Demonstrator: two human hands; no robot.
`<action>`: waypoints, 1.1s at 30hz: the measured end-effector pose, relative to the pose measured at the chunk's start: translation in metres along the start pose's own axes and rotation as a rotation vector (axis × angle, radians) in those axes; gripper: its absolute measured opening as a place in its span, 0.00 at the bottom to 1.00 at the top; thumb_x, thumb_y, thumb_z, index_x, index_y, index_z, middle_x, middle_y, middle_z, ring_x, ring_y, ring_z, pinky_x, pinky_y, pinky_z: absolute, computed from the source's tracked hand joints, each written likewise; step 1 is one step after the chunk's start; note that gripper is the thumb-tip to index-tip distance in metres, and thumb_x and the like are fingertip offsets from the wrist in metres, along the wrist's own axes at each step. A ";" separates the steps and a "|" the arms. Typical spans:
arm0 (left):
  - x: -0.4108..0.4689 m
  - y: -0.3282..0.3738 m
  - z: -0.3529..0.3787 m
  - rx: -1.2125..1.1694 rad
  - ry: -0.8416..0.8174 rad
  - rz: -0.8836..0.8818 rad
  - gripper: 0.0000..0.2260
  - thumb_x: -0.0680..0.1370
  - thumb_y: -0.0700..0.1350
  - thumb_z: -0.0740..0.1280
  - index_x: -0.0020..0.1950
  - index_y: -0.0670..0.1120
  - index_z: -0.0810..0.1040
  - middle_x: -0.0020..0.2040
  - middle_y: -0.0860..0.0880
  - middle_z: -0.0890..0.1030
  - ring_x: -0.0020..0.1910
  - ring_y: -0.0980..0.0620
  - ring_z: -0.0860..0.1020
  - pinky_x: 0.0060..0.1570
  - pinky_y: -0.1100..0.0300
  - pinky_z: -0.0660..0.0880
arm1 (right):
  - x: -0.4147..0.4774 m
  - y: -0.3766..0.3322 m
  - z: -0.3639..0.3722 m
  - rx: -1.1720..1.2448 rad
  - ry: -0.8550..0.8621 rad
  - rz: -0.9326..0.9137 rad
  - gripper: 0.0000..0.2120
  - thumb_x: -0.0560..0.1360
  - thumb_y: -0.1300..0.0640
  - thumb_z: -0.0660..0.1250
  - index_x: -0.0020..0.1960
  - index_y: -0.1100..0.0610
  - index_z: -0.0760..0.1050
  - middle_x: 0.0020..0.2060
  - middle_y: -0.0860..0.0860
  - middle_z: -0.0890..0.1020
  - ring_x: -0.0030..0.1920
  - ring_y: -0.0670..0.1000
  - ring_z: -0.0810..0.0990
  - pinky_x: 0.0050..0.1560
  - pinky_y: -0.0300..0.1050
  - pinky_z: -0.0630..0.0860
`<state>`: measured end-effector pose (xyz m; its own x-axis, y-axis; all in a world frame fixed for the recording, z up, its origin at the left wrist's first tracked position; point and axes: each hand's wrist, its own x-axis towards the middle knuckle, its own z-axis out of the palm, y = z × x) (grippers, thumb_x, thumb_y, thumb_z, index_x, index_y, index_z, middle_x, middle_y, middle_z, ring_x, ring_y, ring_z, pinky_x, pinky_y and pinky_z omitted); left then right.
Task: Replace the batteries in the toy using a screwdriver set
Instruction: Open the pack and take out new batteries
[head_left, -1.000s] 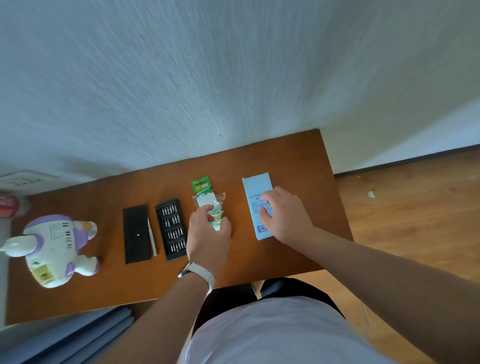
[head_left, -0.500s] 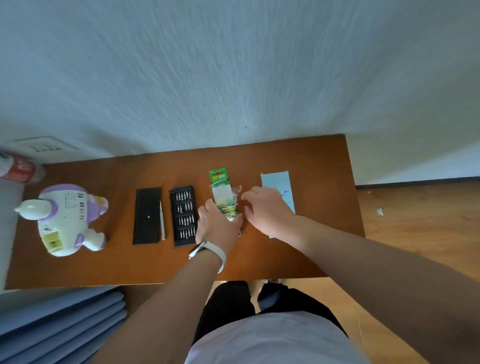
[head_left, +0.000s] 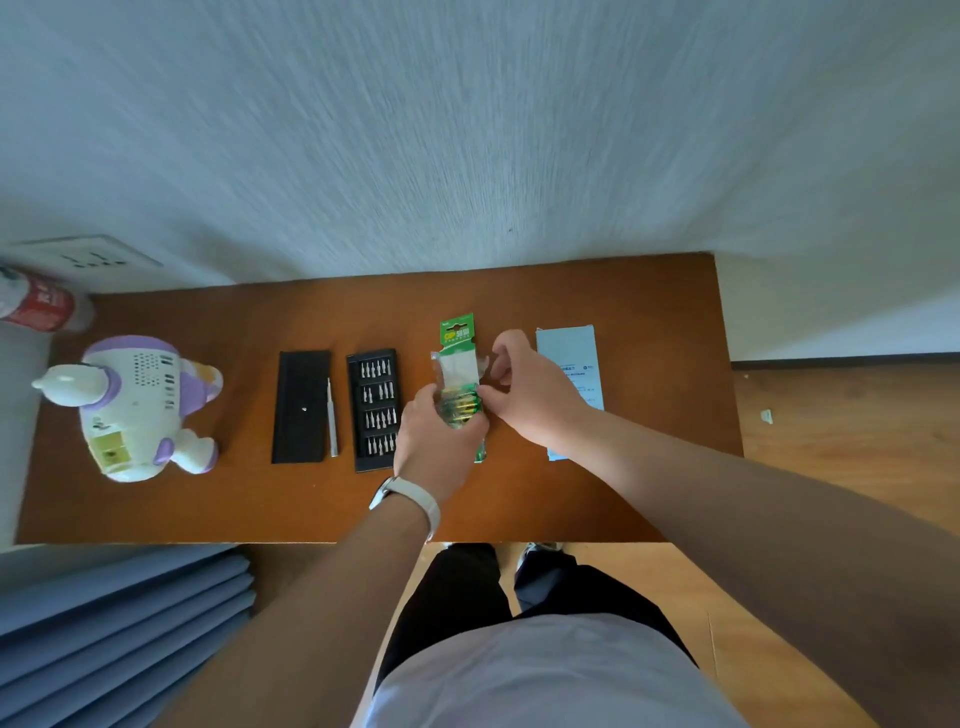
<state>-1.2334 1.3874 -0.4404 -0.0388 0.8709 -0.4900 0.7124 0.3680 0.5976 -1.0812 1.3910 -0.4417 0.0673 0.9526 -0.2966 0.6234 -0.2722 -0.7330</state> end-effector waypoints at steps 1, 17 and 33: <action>-0.001 -0.001 0.000 -0.031 -0.005 0.001 0.34 0.71 0.60 0.70 0.74 0.50 0.68 0.61 0.51 0.77 0.54 0.53 0.79 0.51 0.51 0.83 | 0.000 0.000 0.000 0.025 -0.007 0.019 0.17 0.74 0.51 0.72 0.54 0.47 0.65 0.43 0.43 0.76 0.41 0.45 0.77 0.39 0.39 0.75; -0.011 0.009 -0.003 -0.014 -0.032 0.142 0.35 0.75 0.55 0.73 0.78 0.51 0.63 0.67 0.52 0.75 0.59 0.52 0.77 0.55 0.52 0.82 | 0.006 0.001 -0.008 -0.033 -0.223 0.017 0.07 0.76 0.46 0.68 0.54 0.42 0.75 0.37 0.37 0.77 0.33 0.46 0.80 0.30 0.39 0.72; 0.004 0.017 0.002 0.265 0.036 0.041 0.31 0.73 0.57 0.71 0.74 0.50 0.65 0.63 0.48 0.75 0.55 0.48 0.78 0.49 0.46 0.82 | -0.021 0.016 -0.030 0.113 -0.068 0.076 0.10 0.78 0.53 0.66 0.58 0.52 0.79 0.38 0.41 0.78 0.39 0.46 0.79 0.34 0.40 0.73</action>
<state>-1.2202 1.3961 -0.4334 -0.0280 0.8961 -0.4429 0.8721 0.2385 0.4273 -1.0494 1.3707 -0.4284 0.0559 0.9185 -0.3915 0.5268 -0.3602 -0.7699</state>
